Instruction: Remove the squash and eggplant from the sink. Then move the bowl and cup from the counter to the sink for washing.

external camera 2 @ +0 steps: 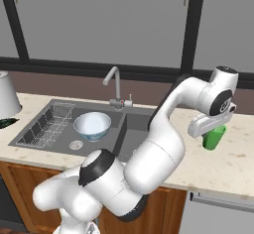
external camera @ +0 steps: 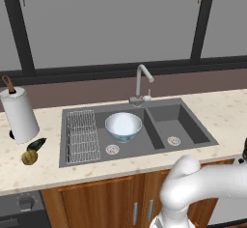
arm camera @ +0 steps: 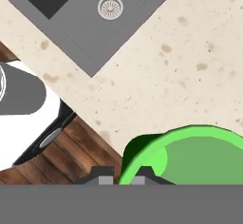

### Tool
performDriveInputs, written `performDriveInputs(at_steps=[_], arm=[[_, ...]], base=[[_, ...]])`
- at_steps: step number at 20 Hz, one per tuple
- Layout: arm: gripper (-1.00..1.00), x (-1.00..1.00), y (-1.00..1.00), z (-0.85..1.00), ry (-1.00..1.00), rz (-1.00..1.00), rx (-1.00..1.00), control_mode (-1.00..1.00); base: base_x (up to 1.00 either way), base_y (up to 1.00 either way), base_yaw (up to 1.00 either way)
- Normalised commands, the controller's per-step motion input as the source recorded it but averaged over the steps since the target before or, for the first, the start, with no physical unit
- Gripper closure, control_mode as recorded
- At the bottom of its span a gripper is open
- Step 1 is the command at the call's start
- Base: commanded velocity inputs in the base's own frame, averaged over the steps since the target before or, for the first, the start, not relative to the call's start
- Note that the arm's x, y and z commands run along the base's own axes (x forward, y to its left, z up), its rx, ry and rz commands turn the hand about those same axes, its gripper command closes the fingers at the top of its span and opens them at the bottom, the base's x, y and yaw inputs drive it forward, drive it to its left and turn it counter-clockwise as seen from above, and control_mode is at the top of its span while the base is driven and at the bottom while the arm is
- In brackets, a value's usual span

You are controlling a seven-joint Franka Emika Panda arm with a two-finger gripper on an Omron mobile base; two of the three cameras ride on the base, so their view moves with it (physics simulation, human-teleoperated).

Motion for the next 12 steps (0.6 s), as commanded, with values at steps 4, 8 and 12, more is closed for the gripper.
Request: performDriveInputs(at_steps=[4, 8, 12], arm=[[1.00, -0.16, 0.38, 0.06, 0.00, 0.00, -0.01, -1.00], [1.00, -0.16, 0.37, 0.08, 0.00, 0.00, -0.04, -1.00], [1.00, -0.19, 0.37, 0.07, -0.01, 0.00, -0.05, -1.00]], base=[[0.00, 0.00, 0.00], [0.00, 0.00, 0.00], [0.00, 0.00, 0.00]])
